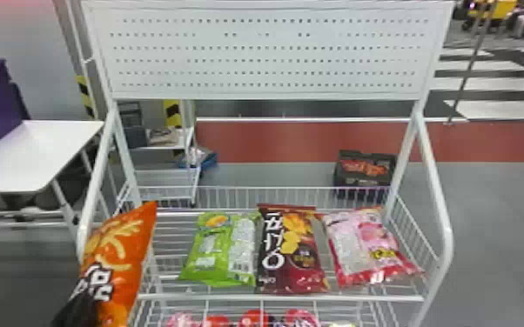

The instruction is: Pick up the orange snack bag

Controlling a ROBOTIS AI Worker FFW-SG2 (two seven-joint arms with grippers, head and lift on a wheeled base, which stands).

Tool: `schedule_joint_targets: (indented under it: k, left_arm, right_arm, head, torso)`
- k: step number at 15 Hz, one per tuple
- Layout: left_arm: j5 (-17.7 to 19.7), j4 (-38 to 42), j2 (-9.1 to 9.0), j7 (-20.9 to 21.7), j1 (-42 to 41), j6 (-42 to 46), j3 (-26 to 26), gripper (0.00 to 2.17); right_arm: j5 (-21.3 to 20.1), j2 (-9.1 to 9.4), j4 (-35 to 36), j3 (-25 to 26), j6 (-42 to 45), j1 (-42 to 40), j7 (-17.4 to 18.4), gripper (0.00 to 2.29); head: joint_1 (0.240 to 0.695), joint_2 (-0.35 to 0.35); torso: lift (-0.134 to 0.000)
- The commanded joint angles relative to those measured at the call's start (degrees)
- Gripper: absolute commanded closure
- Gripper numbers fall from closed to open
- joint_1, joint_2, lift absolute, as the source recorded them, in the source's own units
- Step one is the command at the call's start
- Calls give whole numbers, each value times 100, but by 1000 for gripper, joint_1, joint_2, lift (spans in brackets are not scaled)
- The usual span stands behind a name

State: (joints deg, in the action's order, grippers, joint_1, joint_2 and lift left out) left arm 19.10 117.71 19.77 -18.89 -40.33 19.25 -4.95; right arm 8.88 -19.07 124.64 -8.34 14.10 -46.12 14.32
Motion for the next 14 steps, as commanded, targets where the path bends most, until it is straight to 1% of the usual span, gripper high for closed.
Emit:
schedule_joint_targets:
  k: [1,4,6,10,14]
  left_arm:
    - [-29,6,35,0,-256,382,56,1352]
    - [-82,50,79,9,-528,681,56,1352]
    - [-249,68,79,0,-642,698,-6,1352]
    - [-345,6,79,0,-809,892,-111,1352]
    - [-477,50,79,-62,-941,1032,-111,1352]
  right_arm:
    - [0,0,-18,-9,0,15,0,140]
    - [0,18,-62,-36,0,50,0,140]
    - [0,18,-80,-44,0,59,0,140]
    - [17,9,-80,-44,0,68,0,140]
    - [35,-9,-80,-53,0,68,0,140]
  head:
    - [499,0]
    - [499,0]
    - [499,0]
    - [499,0]
    - [499,0]
  torso:
    - [0]
    - [0]
    - [0]
    - [0]
    - [0]
